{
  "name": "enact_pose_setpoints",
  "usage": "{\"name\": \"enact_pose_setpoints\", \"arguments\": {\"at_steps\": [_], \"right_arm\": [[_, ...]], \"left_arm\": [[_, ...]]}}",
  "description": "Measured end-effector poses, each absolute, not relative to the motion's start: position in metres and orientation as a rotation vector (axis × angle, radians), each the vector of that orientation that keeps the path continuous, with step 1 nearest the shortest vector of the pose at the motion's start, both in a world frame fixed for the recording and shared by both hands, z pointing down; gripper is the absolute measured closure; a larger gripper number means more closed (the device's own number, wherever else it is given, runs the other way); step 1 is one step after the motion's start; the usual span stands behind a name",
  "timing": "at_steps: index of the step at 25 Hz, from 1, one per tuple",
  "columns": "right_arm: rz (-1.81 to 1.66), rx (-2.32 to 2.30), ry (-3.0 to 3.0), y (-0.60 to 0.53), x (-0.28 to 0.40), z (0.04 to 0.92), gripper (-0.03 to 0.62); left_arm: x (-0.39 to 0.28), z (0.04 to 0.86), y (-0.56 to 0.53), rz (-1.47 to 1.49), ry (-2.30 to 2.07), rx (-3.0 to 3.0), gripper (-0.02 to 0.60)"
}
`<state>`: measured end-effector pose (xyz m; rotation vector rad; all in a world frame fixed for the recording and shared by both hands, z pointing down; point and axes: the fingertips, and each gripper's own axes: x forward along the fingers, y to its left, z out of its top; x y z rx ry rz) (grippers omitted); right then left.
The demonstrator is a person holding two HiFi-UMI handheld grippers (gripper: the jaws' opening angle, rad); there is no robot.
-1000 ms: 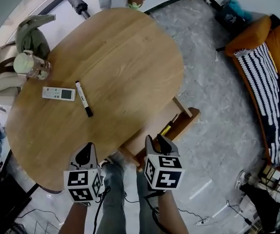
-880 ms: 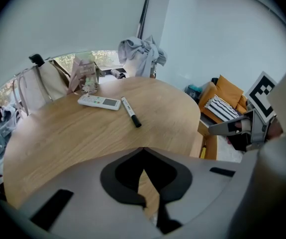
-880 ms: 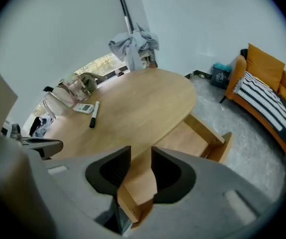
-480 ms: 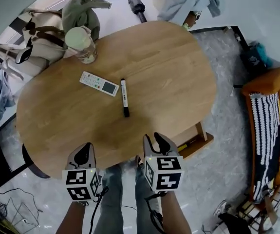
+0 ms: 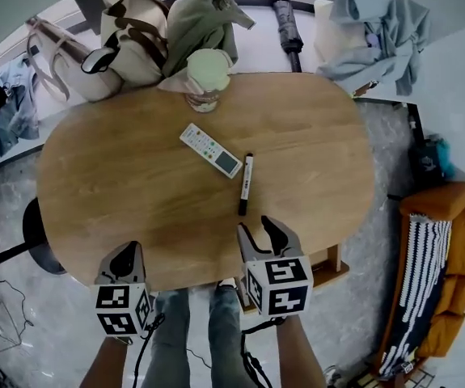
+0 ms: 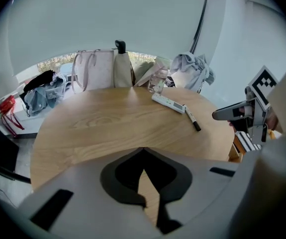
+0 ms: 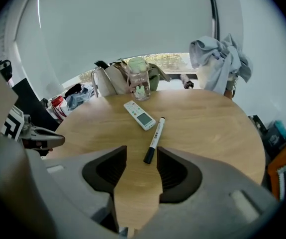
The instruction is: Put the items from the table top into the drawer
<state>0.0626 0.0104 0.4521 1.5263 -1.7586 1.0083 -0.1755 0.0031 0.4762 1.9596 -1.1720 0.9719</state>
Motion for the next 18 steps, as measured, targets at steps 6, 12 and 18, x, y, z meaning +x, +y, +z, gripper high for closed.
{"name": "enact_pose_setpoints", "arguments": {"at_steps": [6, 12, 18], "right_arm": [[0.863, 1.391, -1.782, -0.025, 0.055, 0.455, 0.394], [0.744, 1.25, -1.789, -0.055, 0.04, 0.464, 0.365], [0.641, 1.172, -1.767, -0.086, 0.034, 0.472, 0.359]], "left_arm": [[-0.196, 0.481, -0.01, 0.948, -1.21, 1.898, 0.589], [-0.208, 0.484, -0.029, 0.92, -1.242, 1.872, 0.589], [-0.224, 0.488, -0.042, 0.901, -1.269, 1.841, 0.589]]}}
